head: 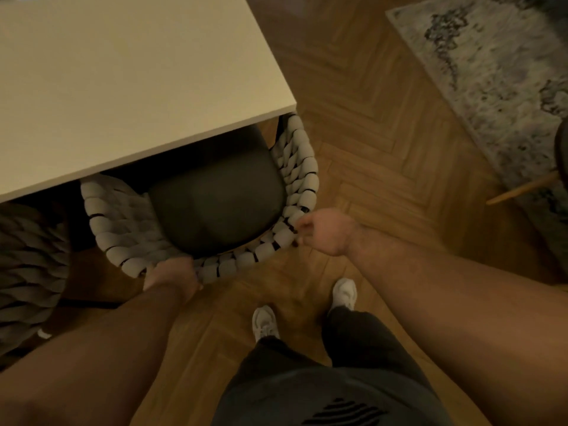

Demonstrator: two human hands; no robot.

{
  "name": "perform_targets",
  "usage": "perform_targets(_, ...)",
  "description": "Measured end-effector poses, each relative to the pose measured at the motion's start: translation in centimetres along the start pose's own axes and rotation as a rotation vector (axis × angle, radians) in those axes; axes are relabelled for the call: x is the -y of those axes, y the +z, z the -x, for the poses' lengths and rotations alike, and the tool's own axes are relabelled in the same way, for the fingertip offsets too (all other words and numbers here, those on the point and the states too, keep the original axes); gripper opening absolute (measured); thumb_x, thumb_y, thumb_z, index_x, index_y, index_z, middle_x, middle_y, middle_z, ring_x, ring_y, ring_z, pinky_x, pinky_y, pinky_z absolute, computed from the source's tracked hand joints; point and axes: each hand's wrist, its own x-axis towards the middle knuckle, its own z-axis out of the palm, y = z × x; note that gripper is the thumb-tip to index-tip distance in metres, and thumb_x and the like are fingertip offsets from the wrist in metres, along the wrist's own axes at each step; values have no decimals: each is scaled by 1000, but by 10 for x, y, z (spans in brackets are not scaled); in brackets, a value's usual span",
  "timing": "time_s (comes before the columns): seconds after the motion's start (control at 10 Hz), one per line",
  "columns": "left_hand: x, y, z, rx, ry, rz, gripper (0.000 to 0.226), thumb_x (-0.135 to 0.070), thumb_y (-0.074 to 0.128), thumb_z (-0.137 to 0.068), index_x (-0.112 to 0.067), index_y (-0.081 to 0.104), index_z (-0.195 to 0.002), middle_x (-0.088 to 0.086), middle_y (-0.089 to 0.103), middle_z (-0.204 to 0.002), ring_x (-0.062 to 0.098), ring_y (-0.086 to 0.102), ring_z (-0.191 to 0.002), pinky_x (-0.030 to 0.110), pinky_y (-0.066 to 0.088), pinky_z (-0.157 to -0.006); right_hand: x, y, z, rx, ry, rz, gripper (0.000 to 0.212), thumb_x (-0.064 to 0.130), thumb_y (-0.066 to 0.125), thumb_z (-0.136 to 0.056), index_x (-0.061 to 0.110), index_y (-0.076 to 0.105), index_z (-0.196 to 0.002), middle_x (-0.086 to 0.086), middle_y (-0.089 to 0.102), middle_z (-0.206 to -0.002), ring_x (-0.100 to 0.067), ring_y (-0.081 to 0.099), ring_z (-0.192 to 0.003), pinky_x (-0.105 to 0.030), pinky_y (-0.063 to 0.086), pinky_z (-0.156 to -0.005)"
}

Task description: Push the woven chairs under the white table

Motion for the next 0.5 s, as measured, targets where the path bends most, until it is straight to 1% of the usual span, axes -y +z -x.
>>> perform_targets(0.1,-56,-47,-1,-88,70,148,22,-39,59,-94,-22,67,-107,0,66,-107,25,64,-103,39,54,-90,-39,-39,17,-143,75,-125,56,54,72,-88,32,60,-138,7,65,-124,-16,60,-115,-30,51,-88)
perform_targets(0.2,-106,-95,-1,-182,95,265,21,-41,60,-96,-23,67,-103,-1,62,-101,25,64,-102,35,53,-86,-67,-71,22,-220,96,-169,57,54,74,-86,30,61,-136,7,66,-124,-15,61,-114,-30,51,-88)
perform_targets(0.3,-174,-158,-11,-287,130,370,16,-46,62,-95,-31,67,-96,-2,66,-100,20,63,-93,36,54,-84,-115,-127,19,-286,103,-182,54,52,74,-87,28,64,-134,6,69,-121,-17,63,-113,-30,52,-92)
perform_targets(0.4,-220,-199,-18,-321,151,416,16,-47,62,-95,-32,68,-99,-2,67,-100,20,63,-93,40,56,-87,-154,-176,16,-336,63,-158,51,49,75,-87,26,66,-132,4,69,-119,-19,64,-113,-30,51,-93)
perform_targets(0.5,-276,-251,-26,-394,171,470,23,-44,62,-97,-26,72,-107,4,71,-107,26,65,-100,37,53,-89,-205,-243,13,-373,20,-139,52,45,75,-89,23,65,-135,1,69,-123,-21,64,-115,-28,48,-92)
